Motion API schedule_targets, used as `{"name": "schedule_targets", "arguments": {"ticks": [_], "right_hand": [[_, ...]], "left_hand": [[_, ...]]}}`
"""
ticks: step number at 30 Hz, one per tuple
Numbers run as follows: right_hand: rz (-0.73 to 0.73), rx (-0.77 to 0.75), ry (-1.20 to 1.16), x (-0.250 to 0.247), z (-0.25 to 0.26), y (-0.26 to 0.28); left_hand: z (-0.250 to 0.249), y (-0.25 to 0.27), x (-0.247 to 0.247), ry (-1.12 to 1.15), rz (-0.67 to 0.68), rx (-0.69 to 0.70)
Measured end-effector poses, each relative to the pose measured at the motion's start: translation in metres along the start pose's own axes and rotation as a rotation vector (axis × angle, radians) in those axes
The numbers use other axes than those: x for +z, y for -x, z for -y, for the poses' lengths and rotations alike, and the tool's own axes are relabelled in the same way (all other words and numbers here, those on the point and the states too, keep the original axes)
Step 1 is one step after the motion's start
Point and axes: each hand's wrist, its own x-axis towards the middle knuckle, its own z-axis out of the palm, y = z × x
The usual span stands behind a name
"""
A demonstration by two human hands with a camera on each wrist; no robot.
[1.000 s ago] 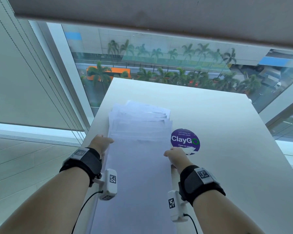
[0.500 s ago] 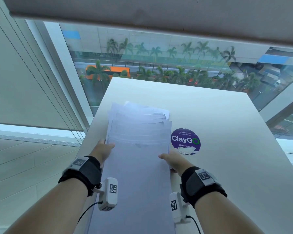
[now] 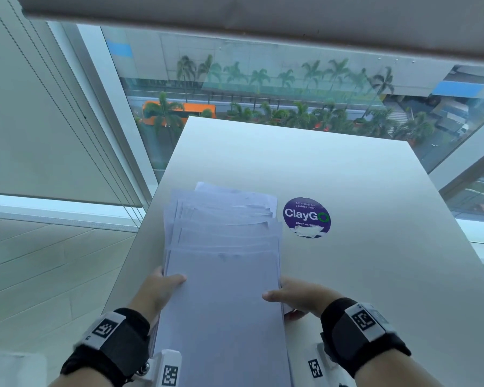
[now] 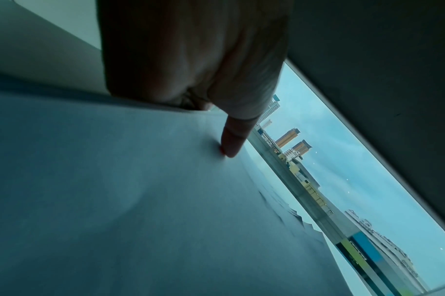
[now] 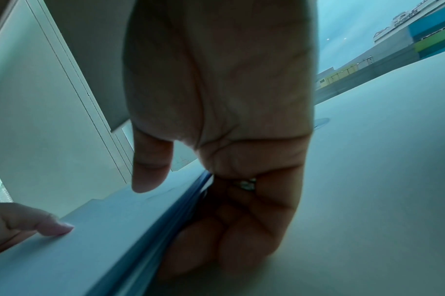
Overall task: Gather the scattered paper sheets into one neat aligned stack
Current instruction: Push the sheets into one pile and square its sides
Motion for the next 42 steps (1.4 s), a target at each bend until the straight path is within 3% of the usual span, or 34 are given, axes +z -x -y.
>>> {"name": "schedule_targets", "arguments": {"ticks": [4,7,9,12,17,21,23,28,33,38,42], "right_hand": [[-0.041,0.057,-0.029,0.006,-0.006,0.007],[-0.352,0.003,-0.095,0.008,-0.007,0.002],[-0.439,-0.017,-0.249,0.01,-0.005,0.001],[-0.346,0.012,-0.544,0.014,0.0,0.004],[-0.318,0.073,-0.509,0.021,0.007,0.009],[-0.411,0.129,-0.285,0.027,0.006,0.006],[-0.407,0.118,-0.319,0.027,0.006,0.01],[-0.265,0.047,-0.496,0.023,0.009,0.025],[-0.231,0.032,-0.536,0.028,0.011,0.028],[-0.34,0.066,-0.45,0.029,0.013,0.026],[-0.375,0.127,-0.289,0.026,0.012,0.027]], "left_hand": [[0.011,0.008,-0.003,0.003,0.027,-0.013],[0.012,0.01,-0.004,0.045,0.002,-0.009],[0.011,0.01,-0.003,0.032,-0.038,0.017],[0.006,0.021,0.001,-0.031,-0.025,0.049],[0.011,0.034,0.006,-0.093,0.08,0.054],[0.01,0.033,0.007,-0.284,-0.161,0.209],[0.007,0.034,0.009,-0.274,-0.178,0.237],[0.006,0.029,0.001,-0.14,0.034,0.117],[0.008,0.029,-0.009,-0.103,0.217,0.081],[0.014,0.022,-0.01,-0.141,0.139,0.028],[0.012,0.021,-0.002,-0.337,0.058,0.059]]}}
